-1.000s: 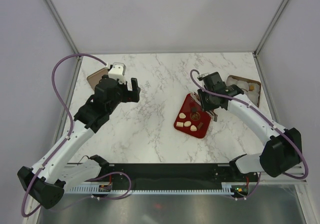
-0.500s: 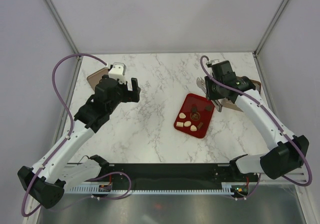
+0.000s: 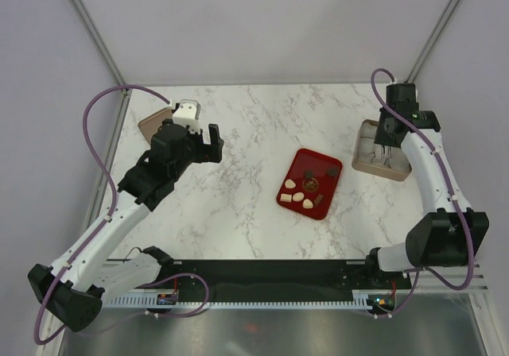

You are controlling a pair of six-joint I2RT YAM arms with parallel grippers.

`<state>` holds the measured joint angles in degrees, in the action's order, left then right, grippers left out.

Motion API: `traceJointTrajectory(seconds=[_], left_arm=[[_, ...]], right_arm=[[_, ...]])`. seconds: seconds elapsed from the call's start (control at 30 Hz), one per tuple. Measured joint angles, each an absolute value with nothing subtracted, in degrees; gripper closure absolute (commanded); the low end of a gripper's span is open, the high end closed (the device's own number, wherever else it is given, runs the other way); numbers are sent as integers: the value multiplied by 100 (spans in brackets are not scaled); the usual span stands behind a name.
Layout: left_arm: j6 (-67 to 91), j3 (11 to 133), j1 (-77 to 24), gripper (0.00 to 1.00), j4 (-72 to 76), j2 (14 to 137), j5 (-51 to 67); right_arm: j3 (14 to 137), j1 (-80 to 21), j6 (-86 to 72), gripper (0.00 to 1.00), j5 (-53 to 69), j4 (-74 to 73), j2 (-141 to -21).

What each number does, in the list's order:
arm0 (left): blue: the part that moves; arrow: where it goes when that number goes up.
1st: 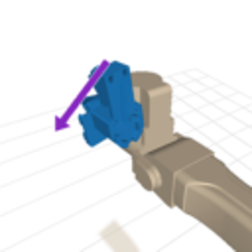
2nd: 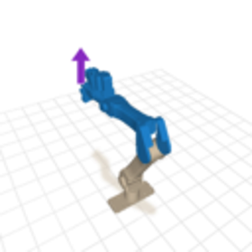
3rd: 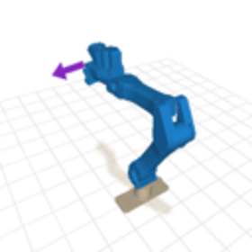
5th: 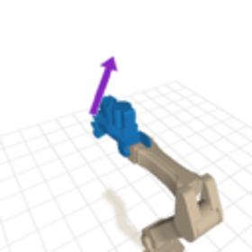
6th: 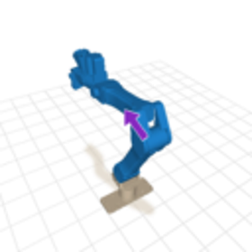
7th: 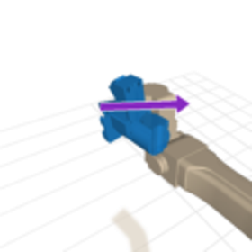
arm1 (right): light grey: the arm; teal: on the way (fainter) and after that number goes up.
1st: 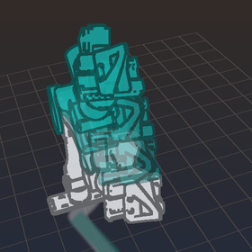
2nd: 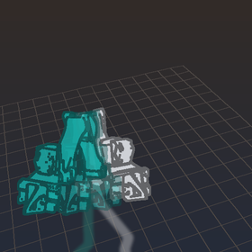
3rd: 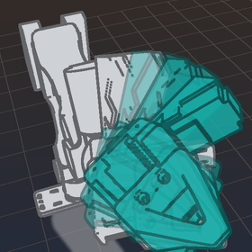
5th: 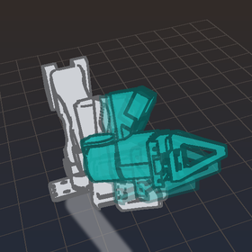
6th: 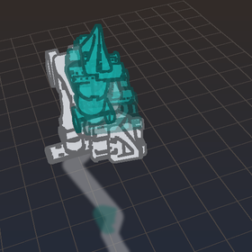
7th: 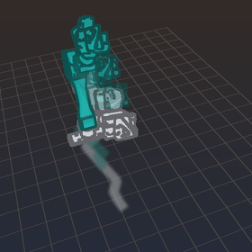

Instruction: Pack the chocolate

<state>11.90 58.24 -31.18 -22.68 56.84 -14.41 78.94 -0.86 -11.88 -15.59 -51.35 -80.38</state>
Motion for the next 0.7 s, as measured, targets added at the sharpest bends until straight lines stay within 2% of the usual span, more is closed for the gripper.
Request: traceJointTrajectory(seconds=[0.3, 0.7], left_arm=[[1190, 5824, -3118, 0, -2268, 5651, -1396], [1190, 5824, -3118, 0, -2268, 5566, -1291]], right_arm=[[7876, 679, -1332, 66, -1505, -4923, -8497], [7802, 735, -1551, 65, -1258, -4510, -8932]])
